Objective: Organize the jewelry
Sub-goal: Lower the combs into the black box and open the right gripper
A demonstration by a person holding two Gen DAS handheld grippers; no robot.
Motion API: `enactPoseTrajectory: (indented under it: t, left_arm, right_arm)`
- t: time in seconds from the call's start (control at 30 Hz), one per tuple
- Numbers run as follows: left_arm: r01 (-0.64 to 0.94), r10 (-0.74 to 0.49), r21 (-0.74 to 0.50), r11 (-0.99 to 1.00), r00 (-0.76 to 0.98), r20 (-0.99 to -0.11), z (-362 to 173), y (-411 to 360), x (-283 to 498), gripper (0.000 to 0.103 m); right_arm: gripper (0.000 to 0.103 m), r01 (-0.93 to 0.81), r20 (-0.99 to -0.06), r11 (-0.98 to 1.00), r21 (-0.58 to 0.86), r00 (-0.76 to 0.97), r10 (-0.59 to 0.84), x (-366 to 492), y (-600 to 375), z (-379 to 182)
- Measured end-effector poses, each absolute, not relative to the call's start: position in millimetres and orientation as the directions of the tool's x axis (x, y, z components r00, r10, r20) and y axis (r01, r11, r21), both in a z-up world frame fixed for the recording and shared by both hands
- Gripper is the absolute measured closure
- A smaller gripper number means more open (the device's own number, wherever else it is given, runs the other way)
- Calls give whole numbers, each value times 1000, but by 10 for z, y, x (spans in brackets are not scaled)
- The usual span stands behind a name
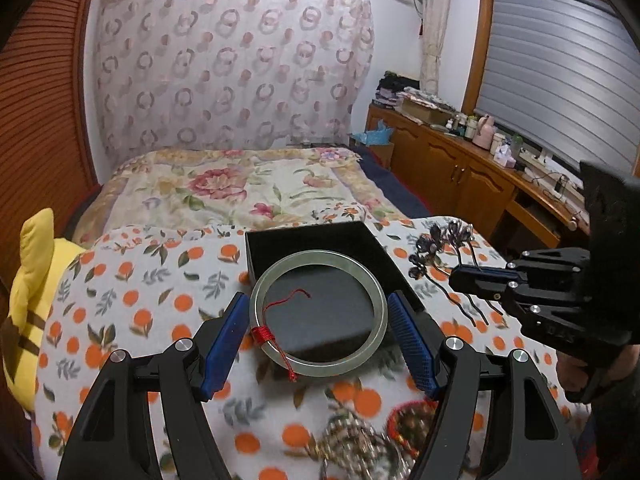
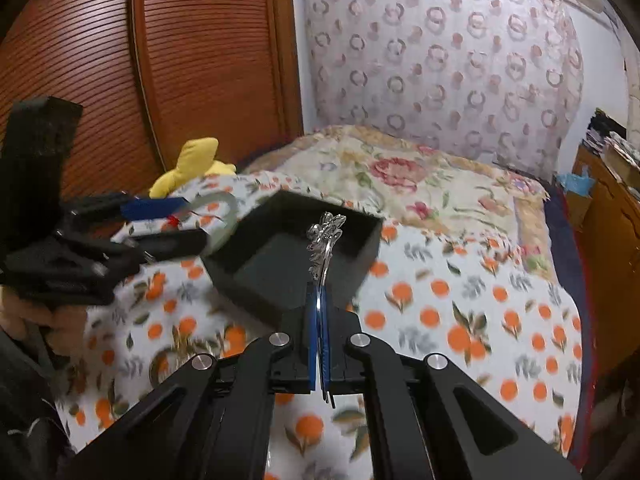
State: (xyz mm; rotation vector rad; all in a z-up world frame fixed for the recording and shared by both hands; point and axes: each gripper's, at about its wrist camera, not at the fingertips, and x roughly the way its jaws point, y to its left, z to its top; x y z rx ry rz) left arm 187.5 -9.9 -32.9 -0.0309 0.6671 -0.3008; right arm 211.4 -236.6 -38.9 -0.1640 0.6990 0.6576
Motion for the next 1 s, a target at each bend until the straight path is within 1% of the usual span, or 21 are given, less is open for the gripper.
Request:
enactPoseTrajectory:
  t: [0.3, 0.6, 0.77, 1.0]
  left_arm:
    - [254, -275, -129, 959, 708, -650, -475, -171, 2303, 35]
    - [235, -268, -139, 962, 722, -638, -453, -50, 2374, 33]
    - [219, -250, -129, 967, 735, -630, -401, 86, 2285, 33]
    - [202, -230, -117, 972, 751, -619, -365, 189, 2116, 33]
  right_arm:
    - [100, -623, -647, 774, 115, 544, 534, 2526, -2171, -443]
    - [100, -626, -659, 766, 143, 517, 546, 2721, -2083, -533]
    - [100, -636, -655, 763, 112, 531, 538, 2703, -1957, -501]
    - [100, -619, -702, 785, -36, 574, 421, 2772, -1669, -684]
